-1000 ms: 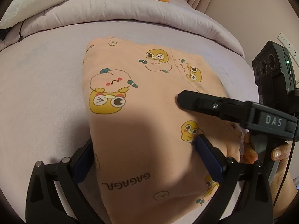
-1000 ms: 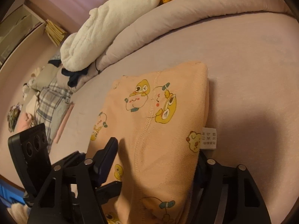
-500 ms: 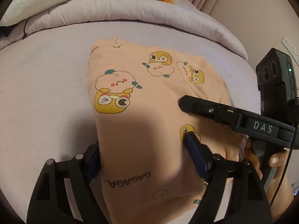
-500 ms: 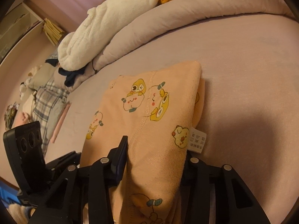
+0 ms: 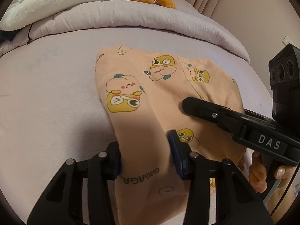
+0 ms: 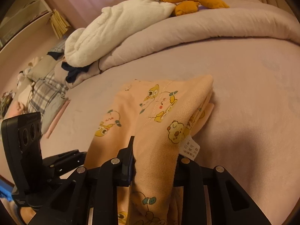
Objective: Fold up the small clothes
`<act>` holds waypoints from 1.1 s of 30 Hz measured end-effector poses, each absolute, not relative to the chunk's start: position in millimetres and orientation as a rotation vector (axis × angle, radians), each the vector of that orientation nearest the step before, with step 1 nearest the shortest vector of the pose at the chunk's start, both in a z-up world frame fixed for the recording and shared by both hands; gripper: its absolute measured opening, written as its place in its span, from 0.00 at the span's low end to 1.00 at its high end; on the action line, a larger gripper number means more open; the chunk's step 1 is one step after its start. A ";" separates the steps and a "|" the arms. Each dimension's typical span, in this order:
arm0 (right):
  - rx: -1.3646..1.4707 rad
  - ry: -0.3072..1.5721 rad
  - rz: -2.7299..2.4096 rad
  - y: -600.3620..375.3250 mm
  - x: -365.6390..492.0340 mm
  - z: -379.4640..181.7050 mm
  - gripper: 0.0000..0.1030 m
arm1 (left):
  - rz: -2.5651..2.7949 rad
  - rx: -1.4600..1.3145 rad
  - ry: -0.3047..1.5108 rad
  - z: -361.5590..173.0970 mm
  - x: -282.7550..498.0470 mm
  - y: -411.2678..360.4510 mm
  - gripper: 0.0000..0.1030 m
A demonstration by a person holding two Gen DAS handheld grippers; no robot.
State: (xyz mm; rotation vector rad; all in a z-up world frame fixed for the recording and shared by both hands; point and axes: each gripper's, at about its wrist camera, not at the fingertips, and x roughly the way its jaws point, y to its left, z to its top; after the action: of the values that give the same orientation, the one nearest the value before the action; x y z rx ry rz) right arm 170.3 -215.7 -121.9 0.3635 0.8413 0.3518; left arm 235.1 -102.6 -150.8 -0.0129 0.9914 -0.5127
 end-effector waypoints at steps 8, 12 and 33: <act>0.361 0.824 0.361 -214.4 167.0 -116.2 0.28 | -0.508 -0.004 0.968 -144.5 231.3 -103.2 0.36; 0.378 0.813 0.378 -212.7 161.4 -110.8 0.27 | -0.511 -0.006 0.962 -143.2 225.8 -101.6 0.36; 0.408 0.785 0.383 -213.5 129.9 -97.1 0.27 | -0.545 0.017 0.935 -127.2 188.9 -104.7 0.35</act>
State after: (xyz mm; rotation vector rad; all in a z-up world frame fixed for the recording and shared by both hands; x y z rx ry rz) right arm 129.9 -213.5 -97.1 0.4078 0.7853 0.3830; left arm 188.9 -104.7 -127.2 0.0168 0.9350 -0.5451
